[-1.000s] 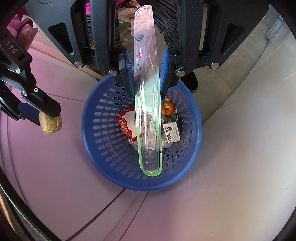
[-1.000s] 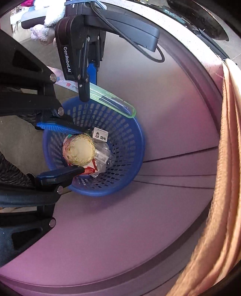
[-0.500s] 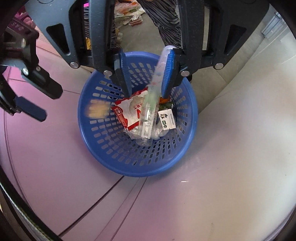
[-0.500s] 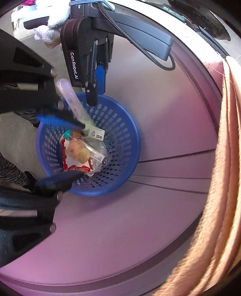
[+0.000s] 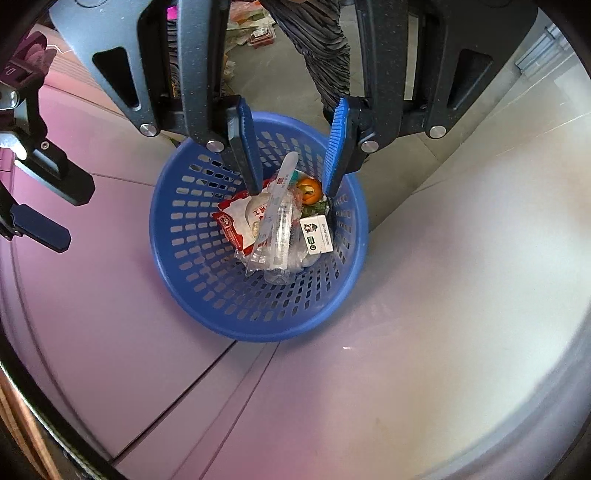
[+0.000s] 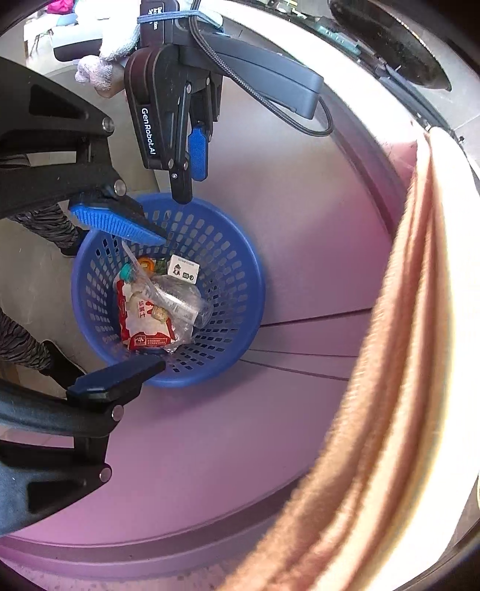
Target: Collect trash
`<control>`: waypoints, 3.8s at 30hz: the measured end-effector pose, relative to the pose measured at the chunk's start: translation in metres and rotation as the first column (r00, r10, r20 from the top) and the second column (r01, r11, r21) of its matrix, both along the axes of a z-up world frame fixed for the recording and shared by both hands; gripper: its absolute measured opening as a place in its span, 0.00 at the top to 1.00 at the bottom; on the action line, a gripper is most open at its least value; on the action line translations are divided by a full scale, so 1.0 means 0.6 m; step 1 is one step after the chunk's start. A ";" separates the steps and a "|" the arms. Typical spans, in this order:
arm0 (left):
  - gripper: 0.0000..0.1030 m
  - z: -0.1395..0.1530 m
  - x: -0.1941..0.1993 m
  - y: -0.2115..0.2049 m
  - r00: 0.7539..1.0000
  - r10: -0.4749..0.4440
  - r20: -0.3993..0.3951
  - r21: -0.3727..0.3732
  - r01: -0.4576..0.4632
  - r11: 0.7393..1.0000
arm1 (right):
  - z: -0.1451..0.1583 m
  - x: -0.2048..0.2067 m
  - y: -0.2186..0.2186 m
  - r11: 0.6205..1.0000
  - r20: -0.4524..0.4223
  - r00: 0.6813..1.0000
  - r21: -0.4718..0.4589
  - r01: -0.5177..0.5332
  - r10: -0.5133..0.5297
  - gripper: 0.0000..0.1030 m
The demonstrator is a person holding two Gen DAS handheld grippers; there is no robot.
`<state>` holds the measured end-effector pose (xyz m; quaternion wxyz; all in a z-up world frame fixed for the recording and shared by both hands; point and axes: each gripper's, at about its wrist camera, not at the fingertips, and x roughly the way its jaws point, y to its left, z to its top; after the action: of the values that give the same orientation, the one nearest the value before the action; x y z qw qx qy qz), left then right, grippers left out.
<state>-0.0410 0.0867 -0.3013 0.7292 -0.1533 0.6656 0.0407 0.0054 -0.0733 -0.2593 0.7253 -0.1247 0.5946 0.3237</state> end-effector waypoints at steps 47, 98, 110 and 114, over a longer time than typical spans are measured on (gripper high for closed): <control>0.17 0.536 0.045 -0.075 0.749 -0.066 0.660 0.157 -0.051 0.986 | 0.470 0.067 -0.204 0.900 0.424 0.839 0.406 0.159 -0.340 0.00; 0.01 0.575 0.067 -0.116 0.722 -0.086 0.687 0.174 -0.048 0.984 | 0.479 0.096 -0.247 0.869 0.409 0.804 0.425 0.251 -0.432 0.00; 0.01 0.572 0.068 -0.119 0.725 -0.082 0.684 0.169 -0.049 0.984 | 0.472 0.099 -0.245 0.869 0.395 0.811 0.420 0.260 -0.433 0.00; 0.01 0.571 0.068 -0.118 0.725 -0.080 0.684 0.167 -0.048 0.985 | 0.471 0.099 -0.246 0.867 0.390 0.810 0.422 0.264 -0.437 0.00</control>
<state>-0.0003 0.0160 0.0413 0.9346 -0.0878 0.3431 0.0323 0.0647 -0.2208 0.0230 0.9060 0.0442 0.3450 0.2413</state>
